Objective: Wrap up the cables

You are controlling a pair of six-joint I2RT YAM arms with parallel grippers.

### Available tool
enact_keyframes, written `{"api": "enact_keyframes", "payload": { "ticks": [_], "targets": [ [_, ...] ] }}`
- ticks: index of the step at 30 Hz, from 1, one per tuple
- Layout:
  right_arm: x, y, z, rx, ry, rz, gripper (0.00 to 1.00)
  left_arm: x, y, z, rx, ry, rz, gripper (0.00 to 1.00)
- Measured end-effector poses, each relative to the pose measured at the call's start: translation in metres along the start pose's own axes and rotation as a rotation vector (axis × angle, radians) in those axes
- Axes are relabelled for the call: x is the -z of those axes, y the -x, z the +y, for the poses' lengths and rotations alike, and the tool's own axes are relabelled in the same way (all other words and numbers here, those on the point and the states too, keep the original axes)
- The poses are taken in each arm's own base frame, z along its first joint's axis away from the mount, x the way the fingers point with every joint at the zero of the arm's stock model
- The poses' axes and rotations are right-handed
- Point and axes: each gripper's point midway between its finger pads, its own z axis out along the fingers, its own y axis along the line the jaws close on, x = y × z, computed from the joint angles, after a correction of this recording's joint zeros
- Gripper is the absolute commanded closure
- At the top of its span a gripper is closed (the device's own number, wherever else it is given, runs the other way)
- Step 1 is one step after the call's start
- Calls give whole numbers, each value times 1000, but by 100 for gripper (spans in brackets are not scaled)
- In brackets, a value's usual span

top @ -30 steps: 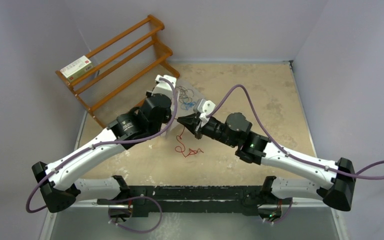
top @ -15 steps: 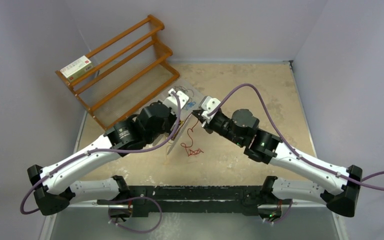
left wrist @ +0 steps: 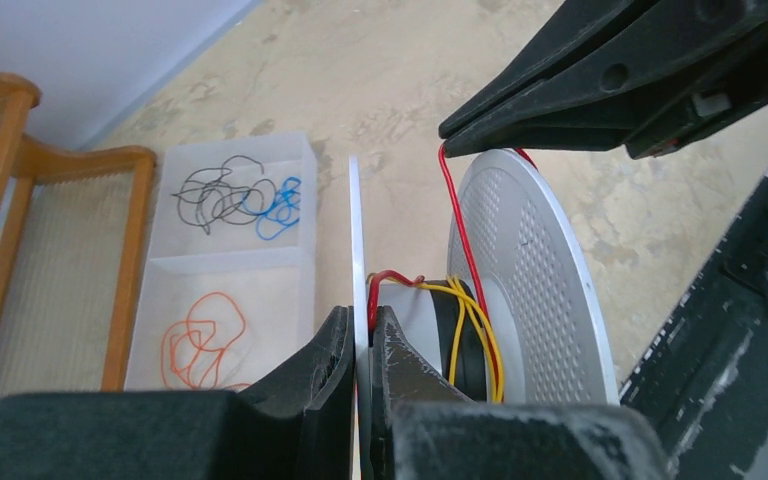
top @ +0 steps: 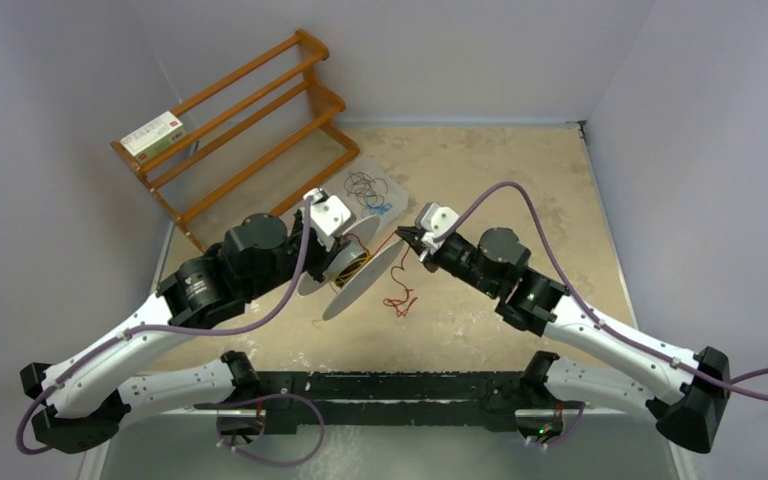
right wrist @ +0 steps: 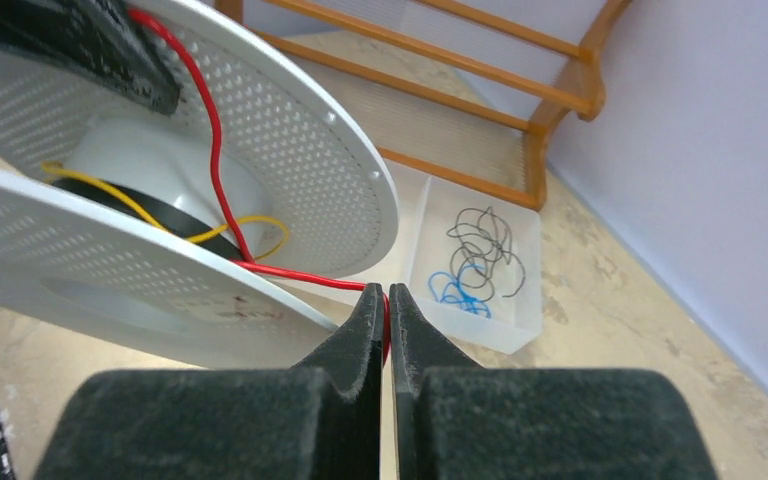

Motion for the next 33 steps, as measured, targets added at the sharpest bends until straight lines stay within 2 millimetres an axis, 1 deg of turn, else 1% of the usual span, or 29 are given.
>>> {"api": "enact_keyframes", "payload": {
  "ticks": [5, 8, 9, 11, 13, 16, 17, 18, 20, 23, 26, 28, 30, 33],
  "targets": [
    [8, -16, 14, -44, 36, -36, 100, 9, 1, -13, -1, -83, 5, 100],
    [12, -40, 2, -56, -38, 5, 100, 24, 9, -23, 0, -155, -8, 100],
    [15, -48, -6, -63, -69, 18, 100, 30, 13, -26, -1, -178, -20, 100],
    [21, -61, -8, -76, -92, 31, 100, 41, 23, -29, 0, -204, -48, 100],
    [26, -65, -5, -91, -90, 18, 100, 50, 33, -29, 2, -215, -78, 100],
    [30, -63, 0, -117, -74, -22, 100, 56, 43, -29, 4, -223, -109, 100],
    [31, -63, 1, -123, -70, -34, 97, 57, 45, -29, 5, -225, -112, 100],
    [32, -62, 3, -131, -64, -43, 89, 56, 47, -29, 5, -227, -113, 100],
    [33, -60, 4, -146, -61, -58, 80, 55, 50, -29, 7, -225, -113, 100],
    [37, -55, 2, -152, -71, -73, 57, 50, 57, -26, 9, -203, -113, 100],
    [45, -52, -1, -156, -88, -72, 41, 43, 59, -20, 11, -165, -100, 100],
    [52, -48, -2, -169, -90, -82, 33, 41, 61, -14, 19, -131, -97, 100],
    [57, -43, -2, -198, -91, -94, 28, 42, 65, -9, 29, -99, -105, 100],
    [65, -40, -2, -269, -102, -98, 23, 47, 78, 0, 53, -59, -138, 100]
  ]
}}
